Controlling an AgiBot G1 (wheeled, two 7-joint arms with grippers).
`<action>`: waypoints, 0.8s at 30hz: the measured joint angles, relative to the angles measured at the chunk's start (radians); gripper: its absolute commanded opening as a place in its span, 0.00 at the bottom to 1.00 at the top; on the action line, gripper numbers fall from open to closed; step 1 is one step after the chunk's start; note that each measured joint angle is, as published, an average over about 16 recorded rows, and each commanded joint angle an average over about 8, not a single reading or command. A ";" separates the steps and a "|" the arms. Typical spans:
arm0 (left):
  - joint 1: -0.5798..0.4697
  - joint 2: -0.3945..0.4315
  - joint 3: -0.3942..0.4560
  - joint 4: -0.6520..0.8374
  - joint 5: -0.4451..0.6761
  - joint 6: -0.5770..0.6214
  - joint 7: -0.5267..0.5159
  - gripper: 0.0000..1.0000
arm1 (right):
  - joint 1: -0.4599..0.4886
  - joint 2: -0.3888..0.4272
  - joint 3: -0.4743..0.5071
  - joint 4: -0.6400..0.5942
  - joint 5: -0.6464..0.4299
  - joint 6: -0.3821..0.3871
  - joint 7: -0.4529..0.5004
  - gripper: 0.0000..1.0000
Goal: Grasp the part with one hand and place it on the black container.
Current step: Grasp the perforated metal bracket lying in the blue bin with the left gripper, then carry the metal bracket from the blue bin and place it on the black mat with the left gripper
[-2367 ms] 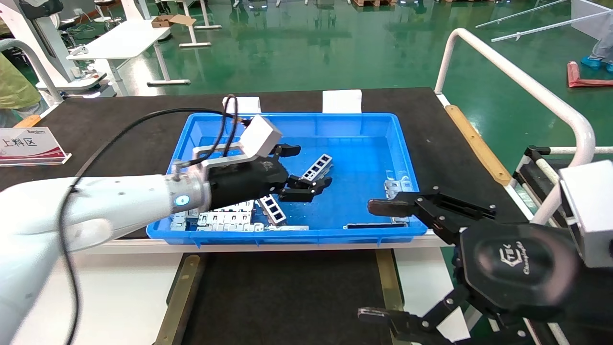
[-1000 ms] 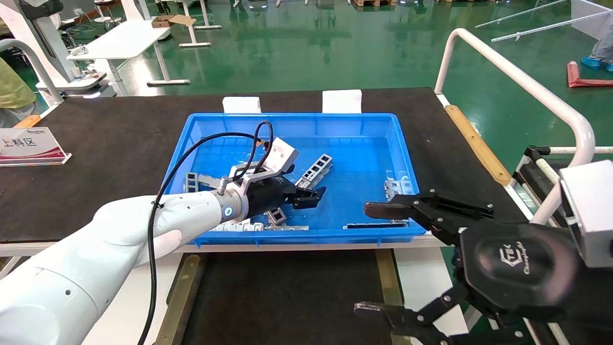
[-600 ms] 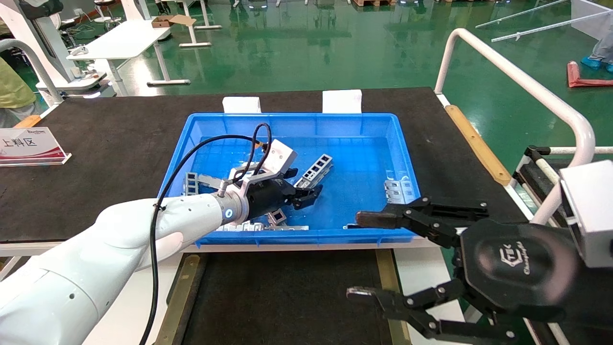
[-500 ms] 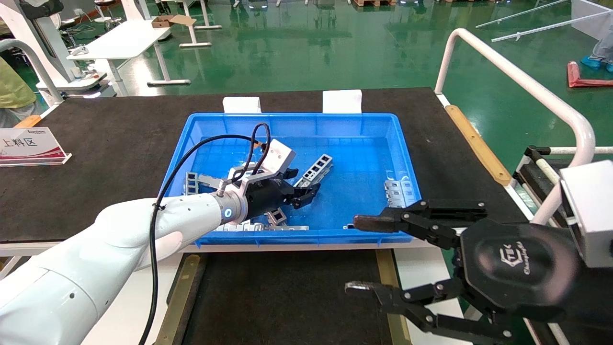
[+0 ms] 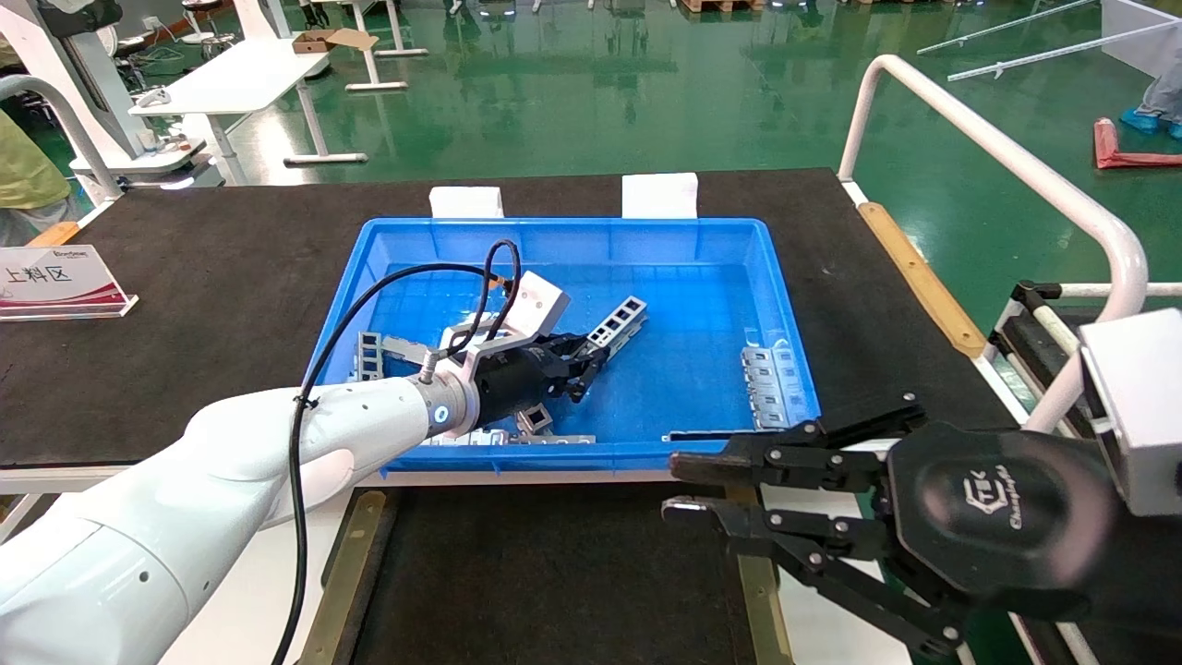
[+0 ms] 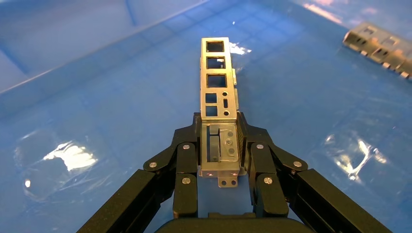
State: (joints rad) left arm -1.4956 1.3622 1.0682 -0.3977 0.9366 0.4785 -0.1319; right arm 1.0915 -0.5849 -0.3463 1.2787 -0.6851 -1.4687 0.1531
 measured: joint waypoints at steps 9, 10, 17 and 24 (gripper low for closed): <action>-0.028 -0.032 -0.033 -0.009 -0.086 0.103 0.088 0.00 | 0.000 0.000 0.000 0.000 0.000 0.000 0.000 0.00; -0.030 -0.040 -0.039 -0.012 -0.096 0.124 0.101 0.00 | 0.000 0.000 0.000 0.000 0.000 0.000 0.000 0.00; -0.029 -0.125 -0.080 -0.054 -0.160 0.306 0.172 0.00 | 0.000 0.000 0.000 0.000 0.000 0.000 0.000 0.00; 0.025 -0.254 -0.100 -0.195 -0.205 0.459 0.179 0.00 | 0.000 0.000 0.000 0.000 0.000 0.000 0.000 0.00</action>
State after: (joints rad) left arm -1.4707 1.1078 0.9686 -0.5924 0.7314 0.9371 0.0467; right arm 1.0916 -0.5847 -0.3468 1.2787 -0.6848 -1.4685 0.1529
